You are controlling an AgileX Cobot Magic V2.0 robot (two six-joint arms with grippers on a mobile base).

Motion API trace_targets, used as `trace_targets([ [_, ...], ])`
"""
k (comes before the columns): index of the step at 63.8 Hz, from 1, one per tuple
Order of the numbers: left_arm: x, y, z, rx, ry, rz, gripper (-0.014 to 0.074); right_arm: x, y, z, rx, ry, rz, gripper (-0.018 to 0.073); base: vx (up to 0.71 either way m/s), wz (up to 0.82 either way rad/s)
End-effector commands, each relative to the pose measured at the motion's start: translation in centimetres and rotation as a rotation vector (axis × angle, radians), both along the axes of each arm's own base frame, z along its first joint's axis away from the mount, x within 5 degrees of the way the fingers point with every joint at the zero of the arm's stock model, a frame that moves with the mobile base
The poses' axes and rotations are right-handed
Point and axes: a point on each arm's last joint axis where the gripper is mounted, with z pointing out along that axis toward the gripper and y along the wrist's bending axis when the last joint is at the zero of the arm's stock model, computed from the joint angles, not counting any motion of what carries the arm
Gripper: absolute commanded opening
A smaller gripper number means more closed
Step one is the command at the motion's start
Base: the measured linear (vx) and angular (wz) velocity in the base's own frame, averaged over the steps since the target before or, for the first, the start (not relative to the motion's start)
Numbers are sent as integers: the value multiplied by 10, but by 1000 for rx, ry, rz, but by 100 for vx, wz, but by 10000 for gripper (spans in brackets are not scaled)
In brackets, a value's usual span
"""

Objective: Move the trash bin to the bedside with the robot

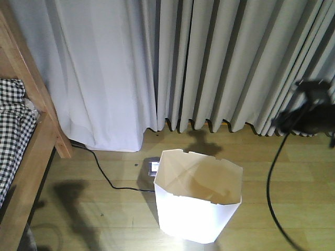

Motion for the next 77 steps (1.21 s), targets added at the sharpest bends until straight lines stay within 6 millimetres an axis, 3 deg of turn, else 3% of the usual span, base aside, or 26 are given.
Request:
trace_targets([
  [1,1,0,5,4,-77,-4,-6,-17,4,73,-33,-201,9,519,0,0],
  [15,1,0,5,4,-77,-4,-6,-84,18,169,-89,-521,6,519,0,0],
  [24,1,0,5,4,-77,-4,-6,-140,30,205,-124,-710,4,519,0,0],
  [30,1,0,5,4,-77,-4,-6,-179,37,218,-130,-835,-16,519,0,0],
  [40,1,0,5,4,-77,-4,-6,-243,51,217,-111,-1034,-36,519,0,0],
  [48,1,0,5,4,-77,-4,-6,-270,54,195,-72,-1114,-92,519,0,0],
  [62,1,0,5,4,-77,-4,-6,-266,51,148,64,-1018,-160,519,0,0],
  [77,1,0,5,4,-77,-4,-6,-266,55,147,126,-1011,-119,519,0,0],
])
